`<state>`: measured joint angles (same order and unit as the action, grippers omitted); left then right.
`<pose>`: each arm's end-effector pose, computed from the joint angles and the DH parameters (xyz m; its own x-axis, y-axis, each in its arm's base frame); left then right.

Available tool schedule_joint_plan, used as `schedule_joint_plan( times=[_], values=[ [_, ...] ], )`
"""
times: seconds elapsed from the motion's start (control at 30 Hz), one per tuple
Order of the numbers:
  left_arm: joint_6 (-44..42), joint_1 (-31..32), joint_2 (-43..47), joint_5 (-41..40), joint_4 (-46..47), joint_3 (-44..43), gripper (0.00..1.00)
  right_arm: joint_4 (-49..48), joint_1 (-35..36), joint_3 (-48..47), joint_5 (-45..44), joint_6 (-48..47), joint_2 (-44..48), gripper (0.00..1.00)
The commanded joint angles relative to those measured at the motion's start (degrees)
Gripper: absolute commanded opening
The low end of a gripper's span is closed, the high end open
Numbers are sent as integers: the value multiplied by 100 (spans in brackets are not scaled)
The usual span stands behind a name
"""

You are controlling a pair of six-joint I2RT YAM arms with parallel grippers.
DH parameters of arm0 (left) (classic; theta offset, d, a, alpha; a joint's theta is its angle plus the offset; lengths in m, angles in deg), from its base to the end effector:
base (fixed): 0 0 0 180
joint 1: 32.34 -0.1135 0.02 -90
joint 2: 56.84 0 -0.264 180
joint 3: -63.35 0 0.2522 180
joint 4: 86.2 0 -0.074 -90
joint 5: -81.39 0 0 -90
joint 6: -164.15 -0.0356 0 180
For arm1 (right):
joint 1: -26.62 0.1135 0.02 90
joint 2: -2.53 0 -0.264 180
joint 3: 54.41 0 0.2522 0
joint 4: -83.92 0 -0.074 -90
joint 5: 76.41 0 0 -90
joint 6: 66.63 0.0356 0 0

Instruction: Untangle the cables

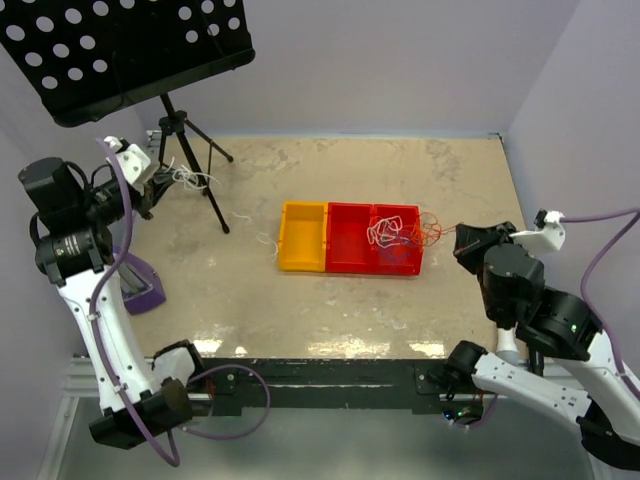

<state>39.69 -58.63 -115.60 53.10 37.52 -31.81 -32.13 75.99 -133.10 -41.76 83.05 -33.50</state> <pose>0.1677 0.0479 0.4580 0.0499 0.3238 -0.9448 0.6116 0.7380 0.2852 0.0742 0.0415 0.4055 -0.0610 0.6826 -0.7282 0.2382 0.7184 0.6535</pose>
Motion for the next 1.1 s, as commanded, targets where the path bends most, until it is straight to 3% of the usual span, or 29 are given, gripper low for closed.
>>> schedule_joint_plan(
  times=[0.0, 0.07, 0.23, 0.4, 0.57, 0.83, 1.07],
  values=[
    [1815, 263, 663, 1001, 2259, 781, 0, -720, -6, 234, 577, -316, -150, 0],
    [2319, 587, 831, 791, 3186, 1152, 0, -958, -14, 384, 850, -387, -159, 0],
    [2452, 1572, 437, 333, 3154, 987, 0, -1345, -6, 656, 1316, -589, -203, 0],
    [2926, 2109, 260, -19, 3899, 1013, 0, -1626, -6, 832, 1650, -782, -168, 0],
    [3831, 2303, -21, 130, 4910, 925, 0, -1811, -6, 973, 1905, -853, -194, 0],
    [3824, 2575, -390, -54, 5017, 977, 0, -2075, -14, 1219, 2186, -870, -220, 0],
    [3060, 2918, -847, -607, 4753, 1092, 0, -2128, 3, 1491, 2468, -835, -133, 0]
  ],
)
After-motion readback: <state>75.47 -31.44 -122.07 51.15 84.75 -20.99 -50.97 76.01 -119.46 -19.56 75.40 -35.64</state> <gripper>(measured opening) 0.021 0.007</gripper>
